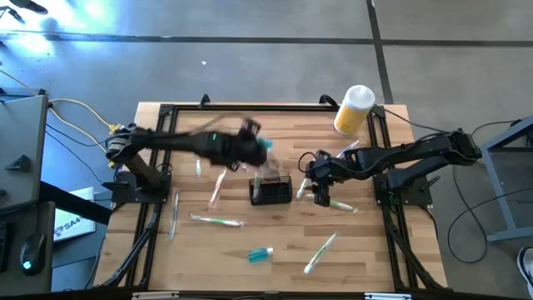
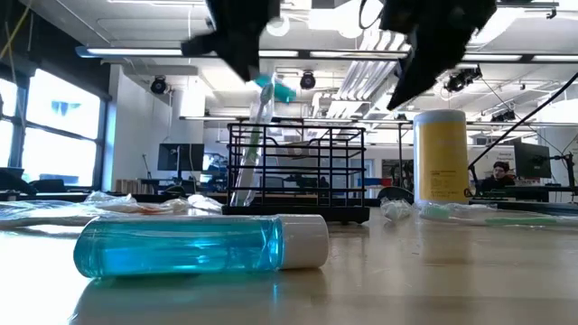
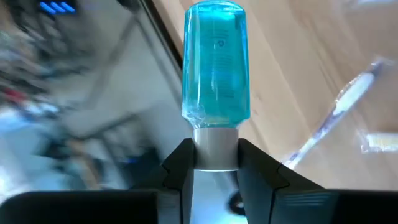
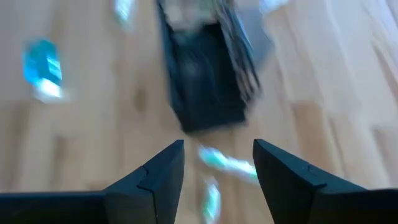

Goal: Pick & Place toothbrushing station
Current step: Put the top blue mouthwash into the black mesh organizer

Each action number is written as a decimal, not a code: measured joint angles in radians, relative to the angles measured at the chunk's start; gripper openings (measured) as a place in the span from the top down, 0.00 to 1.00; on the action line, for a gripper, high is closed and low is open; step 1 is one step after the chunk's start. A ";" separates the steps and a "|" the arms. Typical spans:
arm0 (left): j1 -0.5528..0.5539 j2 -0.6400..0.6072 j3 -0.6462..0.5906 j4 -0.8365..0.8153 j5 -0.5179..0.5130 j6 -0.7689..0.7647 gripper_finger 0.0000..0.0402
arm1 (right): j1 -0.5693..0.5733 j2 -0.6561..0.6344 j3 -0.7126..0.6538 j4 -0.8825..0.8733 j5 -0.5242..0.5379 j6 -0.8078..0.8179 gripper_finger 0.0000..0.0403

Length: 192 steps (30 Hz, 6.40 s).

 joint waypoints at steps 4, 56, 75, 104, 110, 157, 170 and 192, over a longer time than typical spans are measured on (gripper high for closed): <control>-0.177 0.002 0.000 0.010 -0.106 0.045 0.79 | 0.000 0.000 0.000 0.136 -0.064 -0.049 0.54; -0.359 0.098 0.001 0.329 -0.141 0.318 0.79 | -0.001 0.095 0.001 0.528 -0.260 0.139 0.31; -0.359 0.098 0.001 0.355 -0.143 0.333 0.78 | -0.002 0.095 0.001 0.496 -0.266 0.084 0.82; -0.325 -0.104 0.000 0.284 0.064 -0.312 0.60 | -0.002 0.094 0.000 0.485 -0.224 0.024 0.83; -0.189 -0.156 0.002 0.356 0.489 -0.693 0.60 | -0.005 0.094 0.000 0.487 -0.203 0.006 0.83; -0.076 -0.036 0.000 0.334 0.739 -0.818 0.60 | -0.007 0.094 0.001 0.481 -0.228 -0.002 0.83; -0.076 0.004 0.003 0.352 0.735 -0.818 0.60 | -0.007 0.094 0.001 0.484 -0.240 -0.002 0.83; -0.076 0.016 0.001 0.373 0.736 -0.788 0.78 | -0.006 0.094 0.001 0.469 -0.246 -0.007 0.82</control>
